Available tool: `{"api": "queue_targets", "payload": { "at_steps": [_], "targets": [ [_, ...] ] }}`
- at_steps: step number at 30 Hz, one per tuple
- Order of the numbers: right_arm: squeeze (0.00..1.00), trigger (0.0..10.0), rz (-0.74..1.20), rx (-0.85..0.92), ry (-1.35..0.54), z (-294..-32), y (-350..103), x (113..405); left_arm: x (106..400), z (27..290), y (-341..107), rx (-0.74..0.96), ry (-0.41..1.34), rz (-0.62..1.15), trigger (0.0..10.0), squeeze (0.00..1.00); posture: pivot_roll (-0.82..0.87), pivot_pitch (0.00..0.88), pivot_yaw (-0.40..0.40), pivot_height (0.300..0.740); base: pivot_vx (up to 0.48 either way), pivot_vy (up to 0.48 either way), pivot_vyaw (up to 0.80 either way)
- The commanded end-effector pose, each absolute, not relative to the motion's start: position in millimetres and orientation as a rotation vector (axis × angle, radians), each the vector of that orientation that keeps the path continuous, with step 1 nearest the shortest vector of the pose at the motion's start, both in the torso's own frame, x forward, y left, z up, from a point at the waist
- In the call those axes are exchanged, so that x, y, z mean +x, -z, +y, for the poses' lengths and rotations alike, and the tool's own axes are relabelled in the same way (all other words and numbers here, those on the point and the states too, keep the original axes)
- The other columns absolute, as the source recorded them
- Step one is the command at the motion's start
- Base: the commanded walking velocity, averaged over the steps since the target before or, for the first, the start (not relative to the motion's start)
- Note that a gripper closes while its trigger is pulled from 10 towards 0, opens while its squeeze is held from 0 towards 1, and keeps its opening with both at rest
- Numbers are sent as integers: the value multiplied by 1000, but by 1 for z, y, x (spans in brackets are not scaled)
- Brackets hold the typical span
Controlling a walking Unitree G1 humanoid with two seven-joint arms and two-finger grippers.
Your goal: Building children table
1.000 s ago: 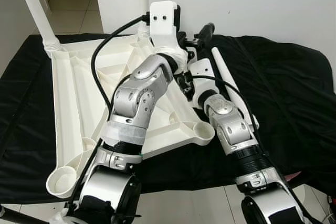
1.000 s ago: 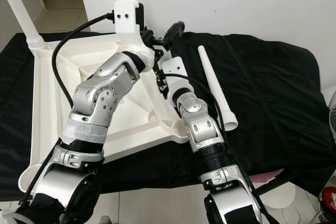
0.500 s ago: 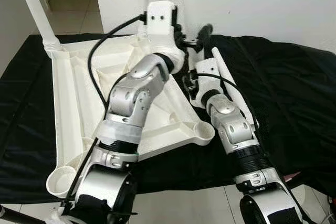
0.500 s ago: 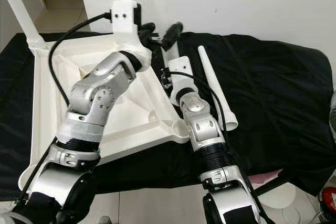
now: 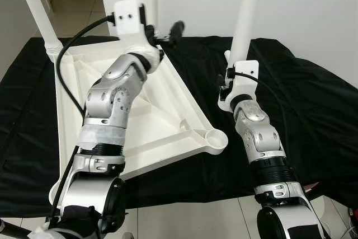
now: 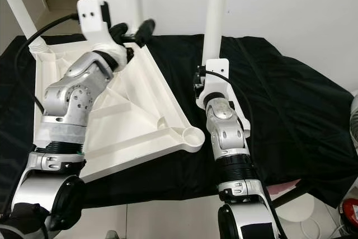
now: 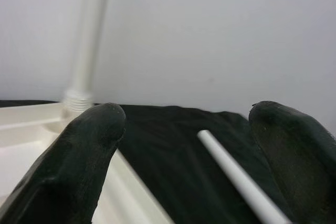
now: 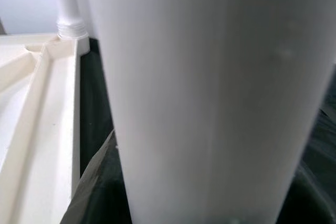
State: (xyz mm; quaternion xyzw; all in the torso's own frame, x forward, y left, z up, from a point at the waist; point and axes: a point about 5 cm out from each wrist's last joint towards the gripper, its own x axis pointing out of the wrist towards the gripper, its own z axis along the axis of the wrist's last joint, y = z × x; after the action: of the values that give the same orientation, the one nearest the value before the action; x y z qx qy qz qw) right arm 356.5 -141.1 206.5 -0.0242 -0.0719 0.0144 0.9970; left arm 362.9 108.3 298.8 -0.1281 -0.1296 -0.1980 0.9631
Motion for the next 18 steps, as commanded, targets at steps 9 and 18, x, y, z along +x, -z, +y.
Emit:
{"api": "queue_targets", "payload": {
  "at_steps": [9, 18],
  "targets": [
    [0, 10000, -248, 18, -53, -154, -201, 335, 361, 129, -234, -164, 220, -102, 10000, 0, 41, 50, -45, 740, 0, 0, 0],
    [0, 10000, -283, 13, -93, -157, -196, 326, 356, 144, -224, -83, 116, -153, 10000, 0, 47, 56, -44, 740, 0, 0, 0]
  ]
}}
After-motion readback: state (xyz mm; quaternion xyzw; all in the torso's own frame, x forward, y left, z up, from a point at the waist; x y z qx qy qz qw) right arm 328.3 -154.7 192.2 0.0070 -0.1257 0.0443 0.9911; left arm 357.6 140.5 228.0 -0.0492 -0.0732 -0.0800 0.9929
